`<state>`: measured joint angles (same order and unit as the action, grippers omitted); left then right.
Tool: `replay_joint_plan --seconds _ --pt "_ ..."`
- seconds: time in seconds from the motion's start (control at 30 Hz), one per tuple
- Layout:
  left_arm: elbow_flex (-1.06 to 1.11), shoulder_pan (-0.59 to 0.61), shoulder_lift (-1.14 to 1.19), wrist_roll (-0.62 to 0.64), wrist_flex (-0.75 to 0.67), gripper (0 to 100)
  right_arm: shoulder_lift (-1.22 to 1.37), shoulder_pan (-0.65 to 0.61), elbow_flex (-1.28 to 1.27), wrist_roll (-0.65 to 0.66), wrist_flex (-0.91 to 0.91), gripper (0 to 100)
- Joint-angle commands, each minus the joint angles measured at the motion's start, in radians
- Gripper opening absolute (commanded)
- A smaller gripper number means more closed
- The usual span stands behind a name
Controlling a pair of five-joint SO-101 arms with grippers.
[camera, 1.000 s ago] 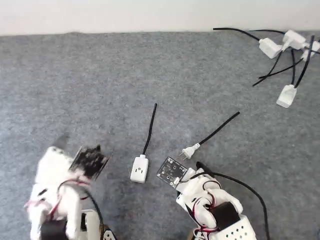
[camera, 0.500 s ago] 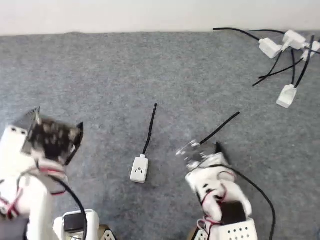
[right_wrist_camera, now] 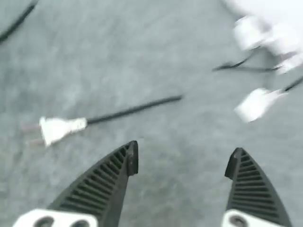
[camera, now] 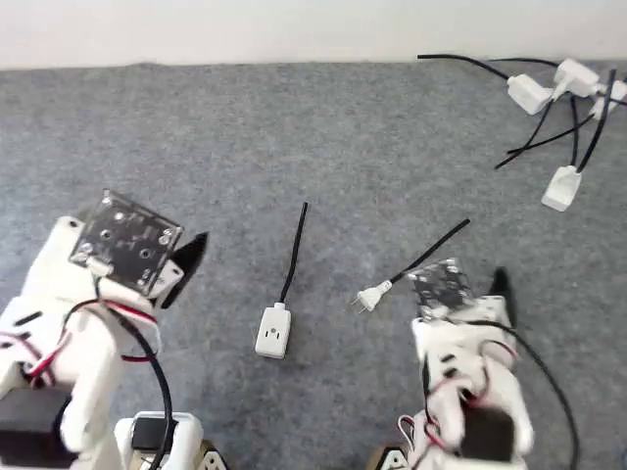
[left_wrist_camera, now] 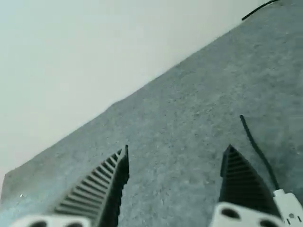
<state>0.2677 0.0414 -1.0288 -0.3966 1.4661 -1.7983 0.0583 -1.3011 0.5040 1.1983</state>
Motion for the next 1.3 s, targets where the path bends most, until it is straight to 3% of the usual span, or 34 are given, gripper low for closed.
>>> replay_joint_plan --seconds 0.0,0.33,0.57,0.83,1.1,1.27 --pt "0.068 -0.074 0.008 0.046 -0.08 31 0.119 0.015 0.299 0.083 0.117 30.8" --pt "0.292 -0.12 0.003 0.031 -0.239 31 1.02 0.015 0.968 0.245 0.286 30.8" --pt "0.429 -0.12 0.003 -0.009 -0.334 31 1.504 -0.038 1.309 0.516 0.561 30.8" --pt "0.519 -0.12 0.0 -0.055 -0.358 31 1.63 -0.14 1.132 0.79 0.598 30.8" --pt "0.556 -0.114 0.0 -0.117 -0.359 31 1.641 -0.414 0.865 0.908 0.596 30.8" --pt "0.558 -0.075 0.0 -0.133 -0.358 31 1.641 -0.539 0.842 0.922 0.59 30.8"
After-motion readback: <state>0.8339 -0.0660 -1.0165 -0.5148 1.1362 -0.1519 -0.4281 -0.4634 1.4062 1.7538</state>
